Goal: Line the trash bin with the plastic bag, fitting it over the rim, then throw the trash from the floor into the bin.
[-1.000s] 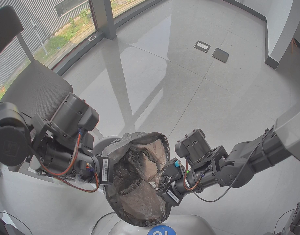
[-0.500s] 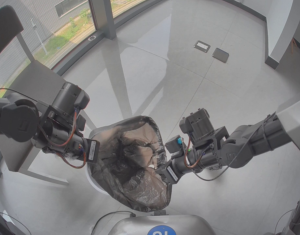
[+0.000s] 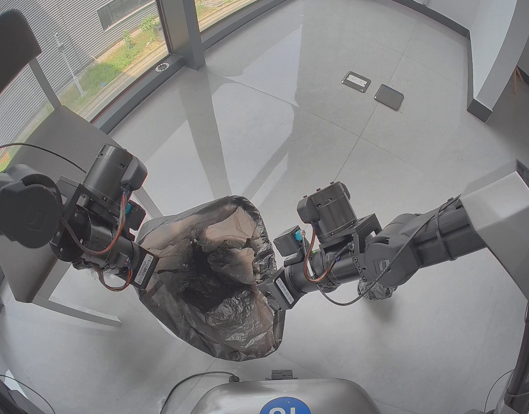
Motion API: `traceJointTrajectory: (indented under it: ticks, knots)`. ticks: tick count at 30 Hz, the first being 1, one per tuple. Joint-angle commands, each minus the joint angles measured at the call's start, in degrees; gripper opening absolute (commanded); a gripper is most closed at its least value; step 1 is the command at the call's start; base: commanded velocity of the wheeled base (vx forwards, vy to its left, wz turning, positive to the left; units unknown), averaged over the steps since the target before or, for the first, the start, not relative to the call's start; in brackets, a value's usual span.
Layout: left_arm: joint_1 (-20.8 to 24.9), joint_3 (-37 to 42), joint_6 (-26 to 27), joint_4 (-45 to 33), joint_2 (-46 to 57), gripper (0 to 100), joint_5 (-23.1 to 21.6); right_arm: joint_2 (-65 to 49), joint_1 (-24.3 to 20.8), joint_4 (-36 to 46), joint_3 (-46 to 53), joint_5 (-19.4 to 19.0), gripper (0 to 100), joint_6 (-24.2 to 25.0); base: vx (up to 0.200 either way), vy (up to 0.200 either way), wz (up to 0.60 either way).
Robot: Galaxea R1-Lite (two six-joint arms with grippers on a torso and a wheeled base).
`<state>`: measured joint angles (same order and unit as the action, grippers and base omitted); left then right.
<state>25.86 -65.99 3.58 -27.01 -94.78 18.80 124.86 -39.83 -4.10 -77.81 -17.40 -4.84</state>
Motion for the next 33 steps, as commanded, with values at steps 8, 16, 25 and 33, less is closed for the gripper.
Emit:
traceJointTrajectory:
  ticks: [8, 16, 25, 33]
  knots:
    - [-1.86, 6.75, 12.06, 2.58, 1.0, 0, 2.56, 2.67, -1.13, 0.49, -3.4, -0.01, 0, 0.01, 0.0, 0.0, 0.0]
    - [-3.8, 9.21, 14.52, 6.98, -4.01, 0, 1.86, 5.66, -1.75, 4.62, -9.02, -0.01, 0, 0.01, 0.0, 0.0, 0.0]
    - [-8.01, 8.16, 17.07, 11.11, -8.05, 0, 1.94, 5.49, -0.69, 4.89, -8.67, -0.01, 0, 0.27, 0.0, 0.0, 0.0]
    - [-10.12, 7.8, 16.98, 11.37, -8.4, 0, 1.94, 7.16, 0.54, 4.89, -11.4, -0.01, 0, 0.18, 0.0, 0.0, 0.0]
